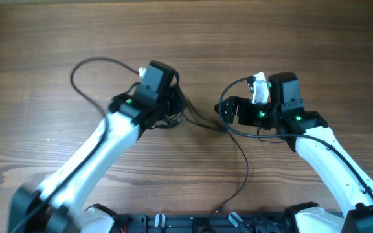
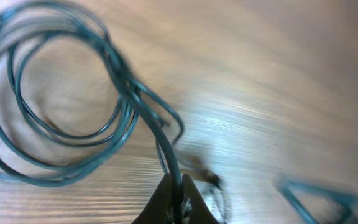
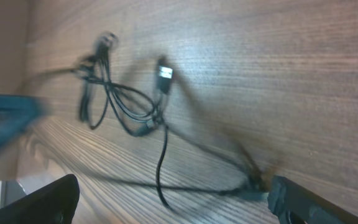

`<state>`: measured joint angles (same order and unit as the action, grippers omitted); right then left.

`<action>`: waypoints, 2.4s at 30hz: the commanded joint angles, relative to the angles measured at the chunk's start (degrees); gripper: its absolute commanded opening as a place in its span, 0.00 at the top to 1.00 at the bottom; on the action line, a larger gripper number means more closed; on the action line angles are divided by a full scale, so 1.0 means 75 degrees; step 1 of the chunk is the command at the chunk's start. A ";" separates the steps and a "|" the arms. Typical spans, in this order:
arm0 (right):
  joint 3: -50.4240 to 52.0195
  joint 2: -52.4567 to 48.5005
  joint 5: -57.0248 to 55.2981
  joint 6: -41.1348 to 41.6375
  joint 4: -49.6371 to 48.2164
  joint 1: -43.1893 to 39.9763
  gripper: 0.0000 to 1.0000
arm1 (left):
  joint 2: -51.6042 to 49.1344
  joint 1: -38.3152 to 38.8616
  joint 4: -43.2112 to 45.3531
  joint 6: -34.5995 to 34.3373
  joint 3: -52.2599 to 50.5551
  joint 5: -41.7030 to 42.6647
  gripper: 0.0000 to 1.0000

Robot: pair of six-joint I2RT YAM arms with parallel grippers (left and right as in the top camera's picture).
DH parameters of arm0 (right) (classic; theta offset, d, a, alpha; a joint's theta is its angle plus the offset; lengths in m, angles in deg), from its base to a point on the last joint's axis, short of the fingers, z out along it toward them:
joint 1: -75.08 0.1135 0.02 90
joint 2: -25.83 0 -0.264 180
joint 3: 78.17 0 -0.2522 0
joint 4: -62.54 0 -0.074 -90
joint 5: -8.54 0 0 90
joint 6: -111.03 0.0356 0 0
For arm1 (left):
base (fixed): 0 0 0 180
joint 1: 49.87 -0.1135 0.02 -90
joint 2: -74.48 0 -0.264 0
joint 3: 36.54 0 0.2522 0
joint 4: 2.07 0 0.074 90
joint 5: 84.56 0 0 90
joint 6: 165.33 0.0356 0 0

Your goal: Untangle cables

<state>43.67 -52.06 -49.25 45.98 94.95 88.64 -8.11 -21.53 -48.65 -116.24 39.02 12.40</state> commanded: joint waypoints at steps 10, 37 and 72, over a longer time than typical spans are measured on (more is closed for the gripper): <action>-0.0064 -0.0073 0.1192 0.1119 -0.1093 0.0020 0.02 | 0.2273 0.0055 -0.0271 0.3005 0.0149 0.0968 0.96; -0.0064 -0.2597 -0.0463 0.3130 -0.3748 0.1647 0.47 | 0.2276 -0.0061 0.0207 0.2987 0.0149 0.1367 0.96; -0.0289 -0.1070 -0.0347 0.0009 0.0513 -0.1941 0.04 | 0.3293 -0.6615 -0.0017 0.1105 0.0149 0.1856 0.96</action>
<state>42.68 -65.59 -51.02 46.90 98.06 74.23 16.77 -70.69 -49.26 -107.39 39.31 23.99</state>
